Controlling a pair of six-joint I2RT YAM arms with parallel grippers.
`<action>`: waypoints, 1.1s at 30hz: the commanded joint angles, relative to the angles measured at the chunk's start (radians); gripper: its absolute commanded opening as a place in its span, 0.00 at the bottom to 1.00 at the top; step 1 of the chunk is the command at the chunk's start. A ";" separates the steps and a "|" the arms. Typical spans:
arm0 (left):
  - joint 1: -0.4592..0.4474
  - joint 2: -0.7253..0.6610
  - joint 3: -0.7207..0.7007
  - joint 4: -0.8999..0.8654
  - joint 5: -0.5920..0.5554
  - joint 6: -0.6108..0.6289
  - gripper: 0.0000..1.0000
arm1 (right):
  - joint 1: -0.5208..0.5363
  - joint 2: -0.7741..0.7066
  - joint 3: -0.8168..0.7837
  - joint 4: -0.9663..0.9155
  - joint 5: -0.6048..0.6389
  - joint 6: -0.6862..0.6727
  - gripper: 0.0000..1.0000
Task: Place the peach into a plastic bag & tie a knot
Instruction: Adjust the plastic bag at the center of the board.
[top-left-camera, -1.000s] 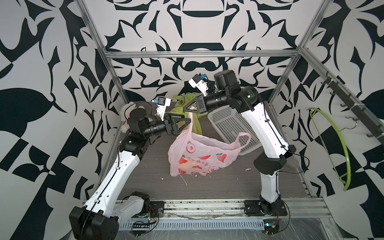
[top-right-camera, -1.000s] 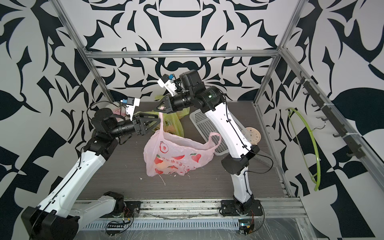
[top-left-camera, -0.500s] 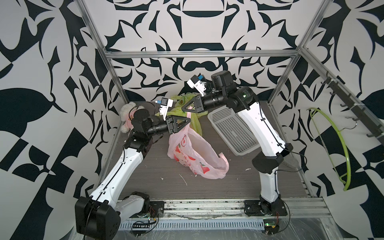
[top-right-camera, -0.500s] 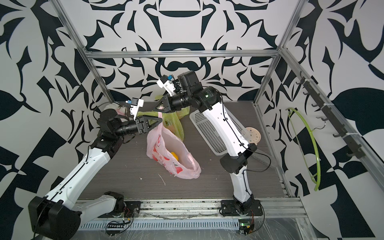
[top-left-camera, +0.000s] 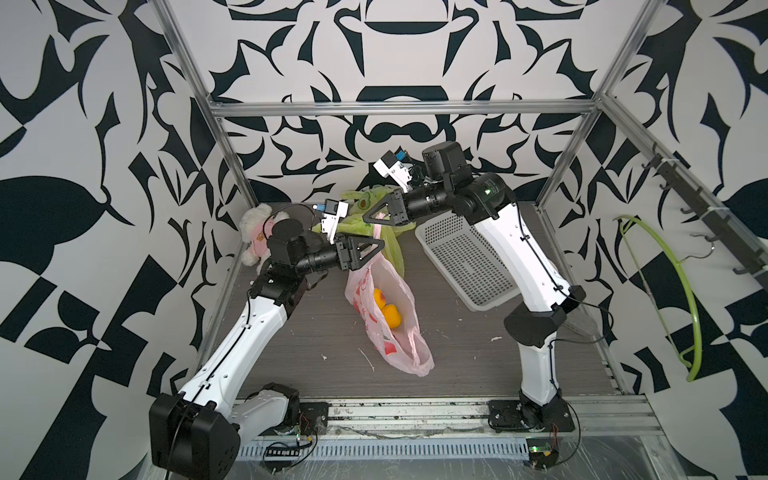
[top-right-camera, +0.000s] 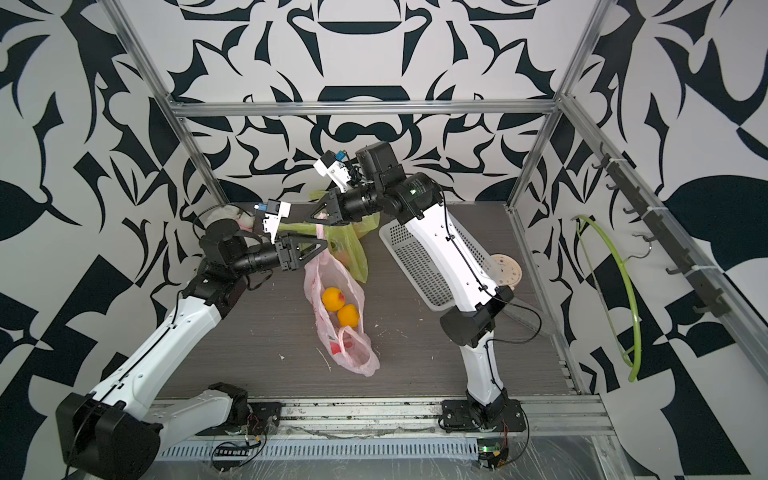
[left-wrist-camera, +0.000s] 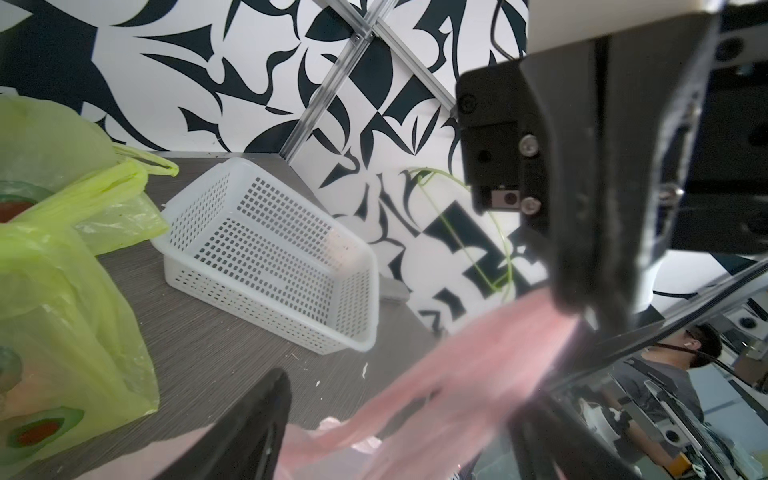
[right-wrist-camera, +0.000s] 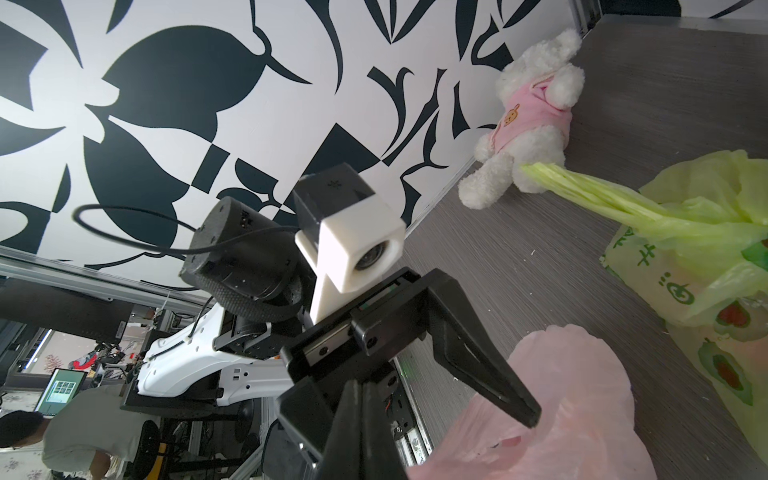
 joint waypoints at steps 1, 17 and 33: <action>-0.001 -0.009 0.080 -0.084 -0.002 0.095 0.84 | -0.002 0.009 0.007 0.046 -0.062 0.014 0.00; -0.002 0.039 0.102 -0.115 0.211 0.054 0.63 | -0.047 0.030 0.007 0.090 -0.134 0.065 0.00; 0.000 -0.013 0.026 -0.089 0.099 0.026 0.21 | -0.091 -0.032 -0.099 0.110 -0.119 0.053 0.00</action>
